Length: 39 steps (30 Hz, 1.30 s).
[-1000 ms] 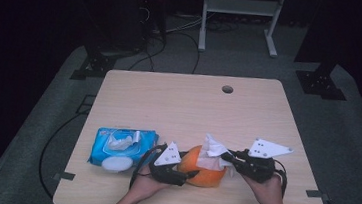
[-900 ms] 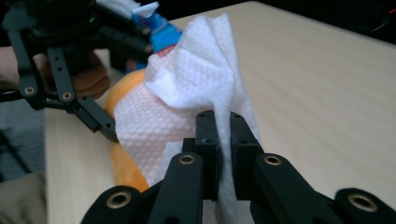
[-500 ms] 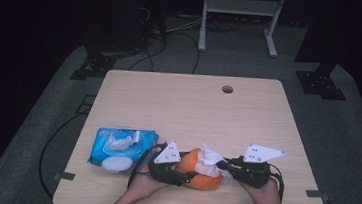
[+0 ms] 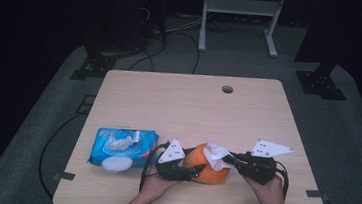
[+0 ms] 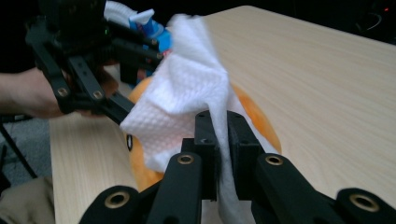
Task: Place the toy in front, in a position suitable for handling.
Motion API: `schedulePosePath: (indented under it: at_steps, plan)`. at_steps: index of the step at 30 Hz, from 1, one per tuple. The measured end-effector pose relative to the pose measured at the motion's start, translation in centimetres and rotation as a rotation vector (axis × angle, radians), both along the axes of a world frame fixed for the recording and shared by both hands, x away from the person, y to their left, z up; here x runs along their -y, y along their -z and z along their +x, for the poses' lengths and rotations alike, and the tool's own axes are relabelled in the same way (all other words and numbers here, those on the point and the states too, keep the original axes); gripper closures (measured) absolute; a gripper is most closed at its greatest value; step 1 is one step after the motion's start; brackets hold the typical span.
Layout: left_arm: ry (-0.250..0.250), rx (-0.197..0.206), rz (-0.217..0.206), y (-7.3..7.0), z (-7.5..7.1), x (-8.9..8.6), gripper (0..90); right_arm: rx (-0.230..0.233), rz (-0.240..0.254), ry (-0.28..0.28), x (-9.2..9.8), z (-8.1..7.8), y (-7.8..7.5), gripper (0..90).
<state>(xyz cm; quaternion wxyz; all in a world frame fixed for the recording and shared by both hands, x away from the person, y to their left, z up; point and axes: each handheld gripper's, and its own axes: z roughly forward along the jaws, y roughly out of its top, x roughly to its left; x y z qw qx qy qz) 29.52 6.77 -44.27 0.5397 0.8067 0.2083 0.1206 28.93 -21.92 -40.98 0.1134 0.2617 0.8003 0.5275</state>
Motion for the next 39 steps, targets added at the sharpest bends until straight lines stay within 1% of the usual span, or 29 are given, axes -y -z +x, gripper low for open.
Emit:
schedulePosePath:
  at_steps: [2,4,6,8,9,10,11,12,13,15,16,17,19,21,22,24,26,27,28,29,30,31,32,34,35,36,37,38,39]
  plan:
    - [0.015,0.005,0.019,-0.1,-0.2,-0.1,30.7,-0.015,0.004,-0.009,0.4,0.1,0.3,83.5]
    - [0.029,0.014,0.035,-0.1,-0.3,-0.2,27.5,-0.021,-0.012,0.007,0.9,0.1,0.3,83.3]
    - [0.036,0.01,0.038,-0.1,-0.2,-0.2,26.8,-0.04,-0.015,0.032,1.6,0.2,0.5,83.2]
    - [0.037,0.005,0.044,-0.1,-0.1,-0.4,27.1,-0.038,-0.024,0.058,1.9,0.2,0.2,83.6]
    - [0.039,-0.001,0.036,-0.1,-0.1,-0.5,27.9,-0.031,-0.019,0.059,2.0,0.0,0.0,83.6]
    - [0.041,-0.003,0.033,0.0,-0.1,-0.5,28.5,-0.021,0.003,0.046,1.8,-0.2,-0.3,83.6]
    - [0.042,-0.003,0.033,0.0,0.0,-0.6,28.7,-0.014,0.013,0.03,1.5,-0.3,-0.5,83.5]
    - [0.045,-0.002,0.038,0.0,0.1,-0.6,28.9,0.0,0.009,0.008,0.9,-0.4,-0.6,83.4]
    - [0.047,-0.004,0.041,0.0,0.1,-0.6,29.0,0.005,-0.004,-0.002,0.5,-0.5,-0.6,83.3]
    - [0.048,-0.011,0.038,0.0,0.2,-0.8,28.9,0.012,-0.044,-0.018,0.0,-0.5,-0.2,83.2]
    - [0.044,-0.016,0.031,0.1,0.1,-0.8,28.7,0.0,-0.037,-0.02,0.2,-0.4,0.0,83.3]
    - [0.041,-0.014,0.031,0.1,0.1,-0.7,28.5,-0.027,-0.027,-0.013,0.7,-0.1,0.1,83.3]
    - [0.038,-0.013,0.035,0.1,0.1,-0.7,27.9,-0.042,-0.042,0.032,1.6,0.1,0.3,83.5]
    - [0.04,-0.026,0.03,0.1,0.3,-0.8,27.6,-0.069,-0.063,0.077,2.5,0.5,0.4,83.5]
    - [0.038,-0.033,0.023,0.2,0.4,-0.9,27.7,-0.065,-0.061,0.084,2.7,0.5,0.3,83.5]
    - [0.038,-0.037,0.021,0.2,0.5,-0.9,27.6,-0.055,-0.015,0.068,2.8,0.3,-0.1,83.5]
    - [0.041,-0.026,0.025,0.2,0.4,-0.8,27.6,-0.028,0.023,0.023,2.2,0.0,-0.7,83.3]
    - [0.042,-0.025,0.027,0.1,0.4,-0.7,27.5,-0.018,0.025,0.005,1.7,-0.2,-0.9,83.2]
    - [0.041,-0.025,0.03,0.1,0.4,-0.7,27.4,-0.01,0.01,-0.017,1.1,-0.2,-0.9,82.7]
    - [0.043,-0.028,0.03,0.1,0.5,-0.8,27.3,-0.008,-0.006,-0.025,0.8,-0.2,-0.8,82.5]
    - [0.046,-0.03,0.031,0.1,0.5,-0.9,27.2,-0.008,-0.035,-0.025,0.6,-0.1,-0.5,82.6]
    - [0.048,-0.028,0.034,0.0,0.5,-0.9,27.3,-0.018,-0.04,-0.024,0.6,0.0,-0.1,82.6]
    - [0.047,-0.024,0.037,0.0,0.5,-0.8,27.3,-0.04,-0.029,-0.013,1.1,0.2,0.1,82.5]
    - [0.049,-0.013,0.042,-0.1,0.4,-0.7,27.2,-0.044,-0.042,0.026,1.7,0.3,-0.1,83.0]
    - [0.054,-0.006,0.044,-0.2,0.4,-0.5,27.3,-0.041,-0.027,0.038,2.0,0.2,-0.3,83.1]
    - [0.056,0.002,0.049,-0.2,0.4,-0.4,27.3,-0.029,0.002,0.028,2.0,0.0,-0.7,83.1]
    - [0.059,0.008,0.047,-0.3,0.3,-0.2,27.3,-0.017,0.019,0.007,1.7,-0.2,-1.1,83.0]
    - [0.063,0.017,0.054,-0.4,0.2,0.0,27.3,-0.004,0.029,-0.018,1.2,-0.4,-1.4,83.0]
    - [0.072,0.032,0.061,-0.4,0.0,0.3,27.3,0.005,0.027,-0.036,0.7,-0.5,-1.6,83.0]
